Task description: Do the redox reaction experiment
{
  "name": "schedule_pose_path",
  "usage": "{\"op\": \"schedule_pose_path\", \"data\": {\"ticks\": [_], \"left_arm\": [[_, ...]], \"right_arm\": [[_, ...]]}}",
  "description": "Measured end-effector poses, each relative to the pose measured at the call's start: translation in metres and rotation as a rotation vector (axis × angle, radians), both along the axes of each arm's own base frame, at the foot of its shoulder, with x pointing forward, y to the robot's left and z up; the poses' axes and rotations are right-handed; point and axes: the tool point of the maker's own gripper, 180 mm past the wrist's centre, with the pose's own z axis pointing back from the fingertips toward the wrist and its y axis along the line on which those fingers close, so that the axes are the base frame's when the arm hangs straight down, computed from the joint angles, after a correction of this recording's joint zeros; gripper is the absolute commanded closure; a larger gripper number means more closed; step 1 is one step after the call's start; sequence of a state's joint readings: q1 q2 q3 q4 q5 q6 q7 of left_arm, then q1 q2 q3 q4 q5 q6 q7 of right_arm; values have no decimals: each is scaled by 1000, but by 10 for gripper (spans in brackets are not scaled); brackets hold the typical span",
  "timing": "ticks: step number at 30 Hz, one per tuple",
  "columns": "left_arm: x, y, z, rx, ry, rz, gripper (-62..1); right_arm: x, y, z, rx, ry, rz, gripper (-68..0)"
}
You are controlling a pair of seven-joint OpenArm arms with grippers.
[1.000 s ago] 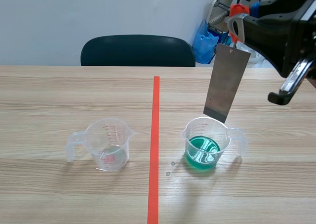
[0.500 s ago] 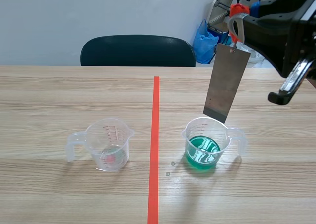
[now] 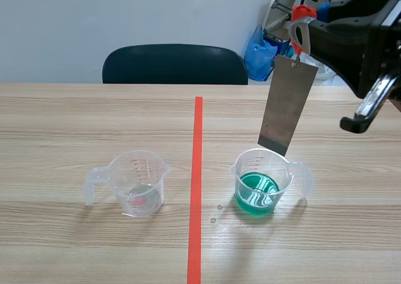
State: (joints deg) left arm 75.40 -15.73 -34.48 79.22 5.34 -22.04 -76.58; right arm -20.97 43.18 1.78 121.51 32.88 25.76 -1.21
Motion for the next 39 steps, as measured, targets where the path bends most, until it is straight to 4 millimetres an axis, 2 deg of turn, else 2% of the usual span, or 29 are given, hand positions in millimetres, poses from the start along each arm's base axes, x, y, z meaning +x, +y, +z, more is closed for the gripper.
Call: {"op": "schedule_pose_path", "data": {"ticks": [4,5,8,10,13,15,18,21,28,31,39], "left_arm": [[0,0,0,0,0,0,-623],[0,1,1,-2,-2,3,-583],[4,4,4,-6,-16,9,-340],[7,5,1,5,-2,-17,-211],[14,5,-5,33,27,-68,-78],[24,6,-13,51,48,-85,-32],[46,-1,-30,2,116,-147,-31],[73,-20,-47,-33,175,-270,-31],[139,-71,-50,-134,145,-448,-29],[160,-97,-58,-140,173,-514,-29],[206,-174,-55,-152,163,-667,-27]], "right_arm": [[0,0,0,0,0,0,-6],[0,0,0,0,0,0,-6],[0,0,0,0,0,0,-6],[0,0,0,0,0,0,-6],[0,0,0,0,0,0,-6],[0,0,0,0,0,0,-6],[0,0,0,1,-1,0,-6],[0,0,0,0,-1,0,-6],[0,0,0,1,0,0,-6],[0,0,0,0,-1,0,-6],[0,0,0,2,0,1,-6]]}}
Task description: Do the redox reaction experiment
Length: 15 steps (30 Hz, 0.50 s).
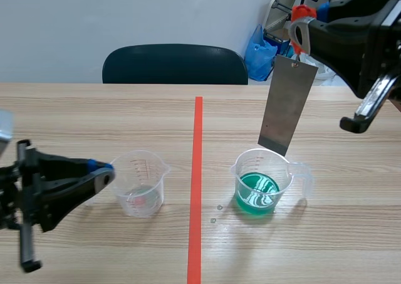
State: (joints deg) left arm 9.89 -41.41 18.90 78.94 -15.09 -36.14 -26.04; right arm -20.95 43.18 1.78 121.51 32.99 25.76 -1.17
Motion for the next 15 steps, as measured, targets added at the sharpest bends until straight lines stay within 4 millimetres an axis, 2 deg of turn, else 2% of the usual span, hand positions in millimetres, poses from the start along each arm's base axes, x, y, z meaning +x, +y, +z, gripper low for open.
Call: {"op": "schedule_pose_path", "data": {"ticks": [4,8,15], "left_arm": [[22,-35,3,8,-37,-3,-27],[34,-70,11,0,-66,-32,-27],[31,-122,21,-39,-72,-102,-27]], "right_arm": [[0,0,0,0,0,0,-6],[0,0,0,0,0,0,-6],[0,0,0,0,0,0,-6]]}}
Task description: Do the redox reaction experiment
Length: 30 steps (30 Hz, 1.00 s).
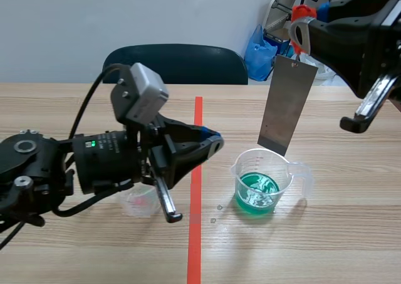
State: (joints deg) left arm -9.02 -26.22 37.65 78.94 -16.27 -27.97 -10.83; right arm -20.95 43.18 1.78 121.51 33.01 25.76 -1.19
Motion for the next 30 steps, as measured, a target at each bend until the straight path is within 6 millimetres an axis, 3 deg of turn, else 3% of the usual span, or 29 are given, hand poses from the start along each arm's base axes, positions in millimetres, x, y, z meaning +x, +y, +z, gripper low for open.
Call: {"op": "schedule_pose_path", "data": {"ticks": [5,11,14,30], "left_arm": [[9,-17,-4,-13,15,16,-27],[31,-16,-28,16,62,78,-27],[37,-18,-31,24,71,86,-27],[38,-28,-27,19,74,78,-27]], "right_arm": [[0,0,0,0,0,0,-6],[0,0,0,0,0,0,-6],[0,0,0,0,0,0,-6],[0,0,0,0,0,0,-6]]}}
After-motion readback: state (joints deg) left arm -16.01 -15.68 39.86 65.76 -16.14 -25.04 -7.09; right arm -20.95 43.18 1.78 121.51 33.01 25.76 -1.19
